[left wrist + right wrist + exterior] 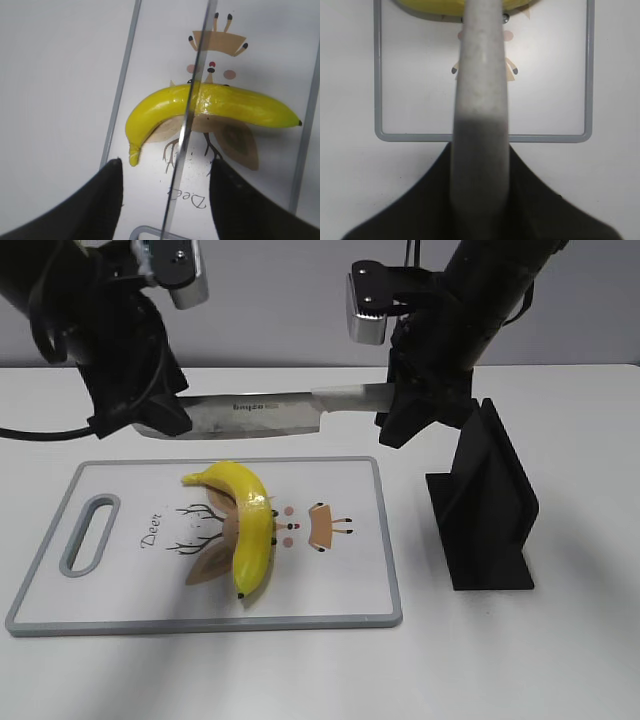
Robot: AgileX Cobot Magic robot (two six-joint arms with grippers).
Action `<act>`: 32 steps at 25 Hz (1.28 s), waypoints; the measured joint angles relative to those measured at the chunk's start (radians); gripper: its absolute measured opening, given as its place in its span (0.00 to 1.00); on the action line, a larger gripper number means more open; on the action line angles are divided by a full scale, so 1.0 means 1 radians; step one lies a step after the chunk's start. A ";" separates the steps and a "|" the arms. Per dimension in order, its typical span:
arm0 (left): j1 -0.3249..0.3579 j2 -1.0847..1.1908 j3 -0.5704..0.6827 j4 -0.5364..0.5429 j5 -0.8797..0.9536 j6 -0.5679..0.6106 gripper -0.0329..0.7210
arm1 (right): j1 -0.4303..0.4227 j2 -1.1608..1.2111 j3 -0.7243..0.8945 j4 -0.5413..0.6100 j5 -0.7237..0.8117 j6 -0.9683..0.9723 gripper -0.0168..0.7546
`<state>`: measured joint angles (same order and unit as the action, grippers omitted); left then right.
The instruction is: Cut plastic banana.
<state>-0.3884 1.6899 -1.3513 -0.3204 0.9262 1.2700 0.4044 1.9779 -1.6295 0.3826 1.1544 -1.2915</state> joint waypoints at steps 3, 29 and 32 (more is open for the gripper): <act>0.000 0.022 -0.001 0.000 -0.005 0.001 0.72 | 0.000 0.000 0.000 0.000 -0.001 -0.002 0.24; -0.002 0.280 0.180 -0.020 -0.328 -0.009 0.04 | -0.005 0.287 -0.014 0.027 -0.100 -0.048 0.26; -0.002 0.295 0.171 -0.021 -0.327 -0.006 0.04 | -0.005 0.292 -0.023 0.021 -0.094 -0.042 0.26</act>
<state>-0.3901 1.9854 -1.1802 -0.3412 0.5993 1.2642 0.3993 2.2702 -1.6525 0.4035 1.0602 -1.3338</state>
